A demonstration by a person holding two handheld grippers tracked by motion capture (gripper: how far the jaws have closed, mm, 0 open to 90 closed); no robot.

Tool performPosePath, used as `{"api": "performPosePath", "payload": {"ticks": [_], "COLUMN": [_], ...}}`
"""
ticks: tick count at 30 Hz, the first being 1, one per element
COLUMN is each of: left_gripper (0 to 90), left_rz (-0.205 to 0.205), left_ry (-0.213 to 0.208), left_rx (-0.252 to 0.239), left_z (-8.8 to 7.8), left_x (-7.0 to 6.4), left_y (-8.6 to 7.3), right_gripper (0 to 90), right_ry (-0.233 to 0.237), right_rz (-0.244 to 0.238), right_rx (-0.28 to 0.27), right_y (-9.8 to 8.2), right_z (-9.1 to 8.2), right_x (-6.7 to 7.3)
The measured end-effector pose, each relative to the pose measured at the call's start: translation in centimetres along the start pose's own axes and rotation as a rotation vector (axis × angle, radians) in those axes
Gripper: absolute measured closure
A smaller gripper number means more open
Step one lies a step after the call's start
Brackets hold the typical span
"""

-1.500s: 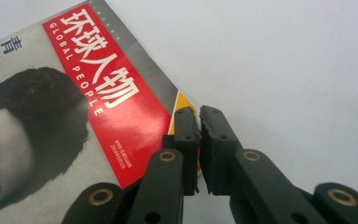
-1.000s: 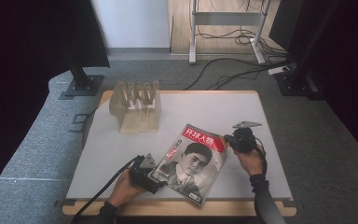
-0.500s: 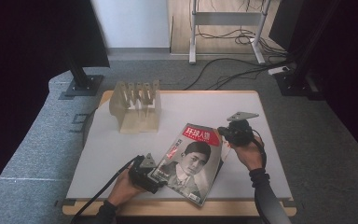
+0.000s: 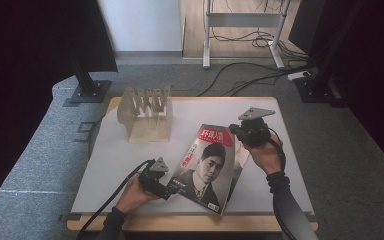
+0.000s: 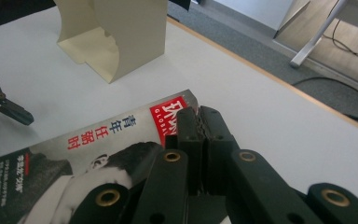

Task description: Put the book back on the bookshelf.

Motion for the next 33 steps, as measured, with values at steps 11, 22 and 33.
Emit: {"api": "performPosePath", "payload": {"ticks": [11,22,33], "left_gripper": [15.5,35.3,49.5], "left_rz": [0.020,0.048,0.056], "left_ry": [-0.039,-0.155,-0.233], "left_rx": [0.004,0.019,0.126], "left_z": [0.7,2.5,3.0], "left_x": [1.7,3.8,4.2], "left_y": [3.7,5.1,6.3], "right_gripper": [86.7,86.6,86.6], "right_ry": [-0.012,0.029,0.061], "right_rz": [-0.046,-0.064,-0.087], "right_rx": [-0.057,-0.082,-0.089], "right_y": [2.9,3.5,3.5], "right_z": [-2.6,-3.8,-4.2], "right_x": [-0.2,-0.5,-0.3]}}
Point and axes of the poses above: each handheld gripper's, and its own axes: z roughly forward along the jaws, y roughly out of its top, x roughly to its left, the point moved 1 cm from there along z, roughly forward along the jaws, and after that the axes turned 12 degrees about -y, right-handed, at the moved point
